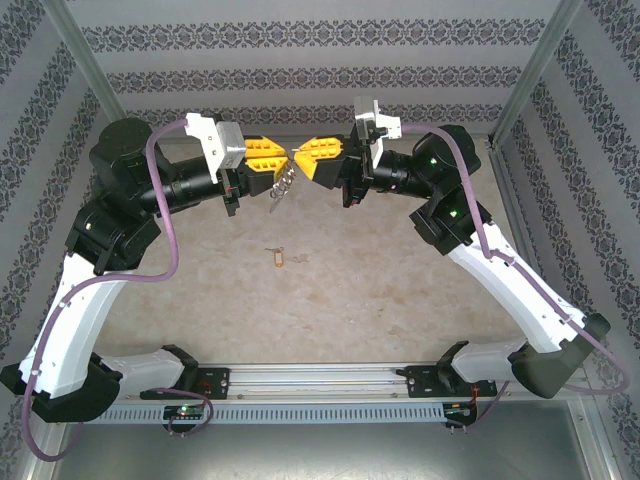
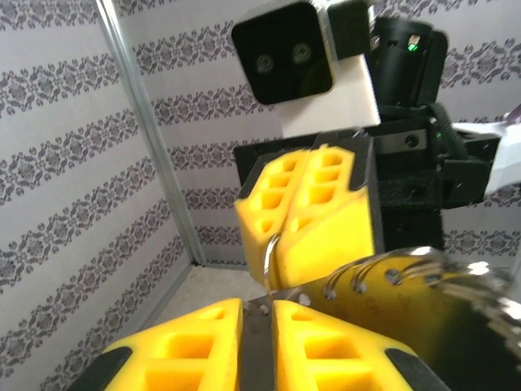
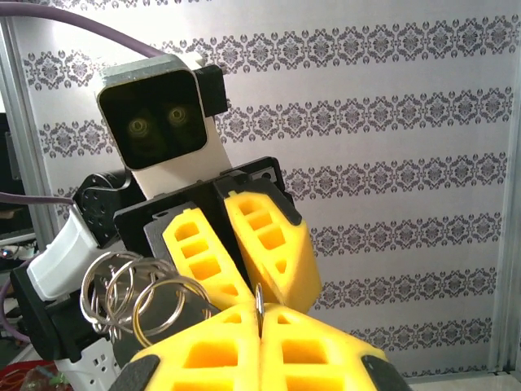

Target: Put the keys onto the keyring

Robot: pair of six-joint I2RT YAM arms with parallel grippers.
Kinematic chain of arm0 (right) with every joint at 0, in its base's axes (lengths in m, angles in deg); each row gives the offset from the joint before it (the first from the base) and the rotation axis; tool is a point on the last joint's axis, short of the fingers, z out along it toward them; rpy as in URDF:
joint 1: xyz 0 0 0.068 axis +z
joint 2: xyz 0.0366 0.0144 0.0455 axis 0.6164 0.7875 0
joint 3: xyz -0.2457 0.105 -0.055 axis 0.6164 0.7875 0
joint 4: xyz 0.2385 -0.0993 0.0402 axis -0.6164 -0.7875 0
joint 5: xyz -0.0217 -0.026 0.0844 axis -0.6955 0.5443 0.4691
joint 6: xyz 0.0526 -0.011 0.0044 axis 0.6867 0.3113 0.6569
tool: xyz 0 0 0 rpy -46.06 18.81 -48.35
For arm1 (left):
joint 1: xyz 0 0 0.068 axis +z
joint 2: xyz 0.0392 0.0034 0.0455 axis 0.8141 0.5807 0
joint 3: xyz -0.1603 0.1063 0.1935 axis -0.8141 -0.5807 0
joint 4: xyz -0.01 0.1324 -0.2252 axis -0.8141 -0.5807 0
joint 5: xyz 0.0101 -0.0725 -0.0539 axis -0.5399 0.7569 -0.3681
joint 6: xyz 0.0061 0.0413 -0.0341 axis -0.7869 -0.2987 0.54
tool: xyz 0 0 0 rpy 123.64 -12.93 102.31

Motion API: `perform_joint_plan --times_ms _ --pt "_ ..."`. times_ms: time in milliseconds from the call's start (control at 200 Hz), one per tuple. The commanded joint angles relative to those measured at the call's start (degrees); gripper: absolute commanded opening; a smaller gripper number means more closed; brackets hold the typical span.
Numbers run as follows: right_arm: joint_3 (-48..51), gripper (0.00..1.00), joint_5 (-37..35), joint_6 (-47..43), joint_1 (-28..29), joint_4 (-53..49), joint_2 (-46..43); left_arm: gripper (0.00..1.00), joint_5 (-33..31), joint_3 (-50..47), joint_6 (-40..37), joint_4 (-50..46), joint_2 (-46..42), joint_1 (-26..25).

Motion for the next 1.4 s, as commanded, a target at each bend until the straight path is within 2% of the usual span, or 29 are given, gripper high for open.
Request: perform_joint_plan --times_ms 0,719,1154,1394 --pt "-2.18 0.0 1.48 1.91 -0.6 4.57 0.57 0.18 3.27 -0.3 2.71 4.92 -1.05 0.53" --pt "-0.87 0.0 2.79 10.48 -1.61 15.92 2.25 0.16 3.96 -1.08 4.01 8.8 0.39 1.28" --pt "0.25 0.0 3.68 11.06 -1.39 15.36 1.65 0.16 5.49 -1.54 7.44 14.37 1.09 1.27" --pt "0.14 0.0 3.58 10.74 -0.93 15.36 1.47 0.15 5.91 -1.71 7.99 14.43 1.01 1.21"
